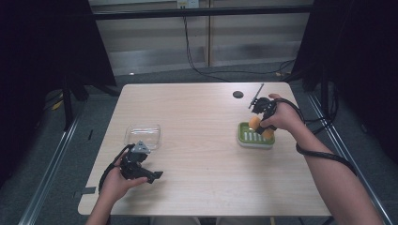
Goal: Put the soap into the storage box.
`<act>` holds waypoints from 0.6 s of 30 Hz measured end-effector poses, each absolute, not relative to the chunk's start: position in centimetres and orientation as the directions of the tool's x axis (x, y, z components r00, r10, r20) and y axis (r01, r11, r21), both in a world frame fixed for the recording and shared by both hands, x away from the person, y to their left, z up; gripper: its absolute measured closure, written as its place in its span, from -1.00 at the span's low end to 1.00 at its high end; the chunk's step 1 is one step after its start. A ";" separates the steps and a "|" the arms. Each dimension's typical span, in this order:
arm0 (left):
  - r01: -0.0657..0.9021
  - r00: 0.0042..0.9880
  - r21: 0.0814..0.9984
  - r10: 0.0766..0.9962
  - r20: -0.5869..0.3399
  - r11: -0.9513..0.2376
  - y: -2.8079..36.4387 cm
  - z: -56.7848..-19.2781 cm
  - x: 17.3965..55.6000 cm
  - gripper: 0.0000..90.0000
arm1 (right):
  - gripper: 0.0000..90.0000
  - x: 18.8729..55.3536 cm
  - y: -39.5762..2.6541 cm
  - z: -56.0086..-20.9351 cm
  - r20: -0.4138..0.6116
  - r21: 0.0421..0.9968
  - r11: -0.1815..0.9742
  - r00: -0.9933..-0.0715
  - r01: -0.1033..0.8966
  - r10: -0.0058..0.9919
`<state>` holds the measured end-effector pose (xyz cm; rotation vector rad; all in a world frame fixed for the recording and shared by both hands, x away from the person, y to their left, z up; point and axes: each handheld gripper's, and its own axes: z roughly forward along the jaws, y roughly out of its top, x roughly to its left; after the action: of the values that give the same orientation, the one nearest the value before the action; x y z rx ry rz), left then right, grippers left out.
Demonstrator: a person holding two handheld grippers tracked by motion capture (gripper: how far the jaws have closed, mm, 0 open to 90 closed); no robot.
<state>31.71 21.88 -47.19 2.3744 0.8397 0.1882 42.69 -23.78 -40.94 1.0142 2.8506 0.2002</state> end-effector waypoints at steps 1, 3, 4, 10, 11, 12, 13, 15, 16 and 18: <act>0.525 0.789 0.588 0.611 -0.065 -0.615 21.9 -47.2 31.7 -0.88 | 0.12 42.7 -23.8 -40.9 -0.058 0.160 0.768 -0.771 0.620 0.634; 0.524 0.789 0.590 0.611 -0.066 -0.614 21.9 -47.2 31.7 -0.88 | 0.12 42.8 -23.8 -41.1 -0.063 0.159 0.773 -0.775 0.614 0.629; 0.525 0.789 0.588 0.611 -0.065 -0.615 21.9 -47.2 31.7 -0.88 | 0.12 42.8 -23.8 -41.2 -0.064 0.158 0.775 -0.777 0.611 0.626; 0.523 0.789 0.587 0.612 -0.059 -0.618 22.0 -47.1 31.8 -0.88 | 0.12 43.0 -23.6 -41.6 -0.088 0.153 0.796 -0.795 0.585 0.601; 0.523 0.789 0.587 0.612 -0.059 -0.618 22.0 -47.1 31.8 -0.88 | 0.12 43.0 -23.6 -41.6 -0.088 0.153 0.796 -0.795 0.585 0.601; 0.523 0.789 0.587 0.612 -0.059 -0.618 22.0 -47.1 31.8 -0.88 | 0.12 43.0 -23.7 -41.7 -0.085 0.157 0.797 -0.796 0.584 0.600; 0.526 0.790 0.581 0.610 -0.063 -0.621 22.1 -47.0 31.8 -0.88 | 0.12 43.0 -23.7 -41.7 -0.085 0.157 0.797 -0.796 0.584 0.600; 0.524 0.788 0.589 0.613 -0.059 -0.616 22.1 -47.1 31.8 -0.88 | 0.12 43.1 -23.7 -41.9 -0.096 0.160 0.800 -0.797 0.578 0.596; 0.530 0.783 0.596 0.618 -0.070 -0.604 22.0 -47.2 31.7 -0.88 | 0.12 43.1 -23.7 -41.9 -0.096 0.157 0.800 -0.797 0.579 0.596; 0.524 0.791 0.585 0.609 -0.063 -0.619 22.0 -47.1 31.8 -0.88 | 0.12 43.2 -23.8 -42.0 -0.110 0.161 0.812 -0.808 0.561 0.579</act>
<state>31.79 22.05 -47.13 2.3796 0.8376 0.1876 43.21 -23.76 -42.01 0.9002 2.8424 0.1812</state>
